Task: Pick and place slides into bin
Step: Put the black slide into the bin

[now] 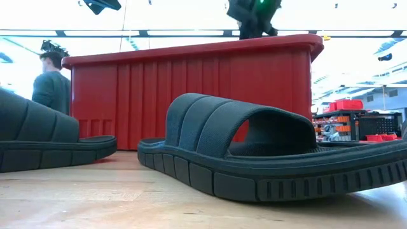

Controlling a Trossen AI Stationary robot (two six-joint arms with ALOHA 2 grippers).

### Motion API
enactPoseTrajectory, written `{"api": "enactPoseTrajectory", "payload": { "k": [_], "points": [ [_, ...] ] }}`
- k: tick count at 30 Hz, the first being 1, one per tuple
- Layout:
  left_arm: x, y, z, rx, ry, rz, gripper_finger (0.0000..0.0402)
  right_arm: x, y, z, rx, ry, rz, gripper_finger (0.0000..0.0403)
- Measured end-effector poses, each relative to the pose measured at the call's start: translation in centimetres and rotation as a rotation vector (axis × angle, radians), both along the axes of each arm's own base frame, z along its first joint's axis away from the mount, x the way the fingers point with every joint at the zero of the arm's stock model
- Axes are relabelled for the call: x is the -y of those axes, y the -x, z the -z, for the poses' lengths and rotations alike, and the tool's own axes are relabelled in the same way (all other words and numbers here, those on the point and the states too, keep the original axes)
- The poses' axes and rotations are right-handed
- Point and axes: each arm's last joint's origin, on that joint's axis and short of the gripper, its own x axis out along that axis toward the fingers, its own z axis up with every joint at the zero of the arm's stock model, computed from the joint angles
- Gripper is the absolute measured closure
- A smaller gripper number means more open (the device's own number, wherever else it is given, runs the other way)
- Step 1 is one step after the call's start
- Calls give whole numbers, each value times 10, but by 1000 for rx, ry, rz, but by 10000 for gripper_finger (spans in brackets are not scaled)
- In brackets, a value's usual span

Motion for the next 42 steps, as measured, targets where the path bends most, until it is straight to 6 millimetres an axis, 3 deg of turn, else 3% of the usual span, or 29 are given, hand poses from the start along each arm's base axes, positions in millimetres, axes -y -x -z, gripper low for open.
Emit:
{"api": "enactPoseTrajectory", "payload": {
  "k": [9,14,20,27,35,42],
  "points": [
    [0,0,0,0,0,1,365,57,-5,51,-182,-202,121,387],
    [0,0,0,1,0,1,361,77,-8,73,-219,-302,165,387],
    [1,-1,-2,21,7,1,370,80,-10,95,-315,-353,212,387],
    [1,-2,-2,25,7,2,372,67,1,99,-454,-392,303,387],
    [1,-4,-5,66,22,1,361,90,4,107,-414,-419,381,379],
    [2,-5,-7,94,37,-3,369,98,8,110,-454,-407,343,339]
  ]
}}
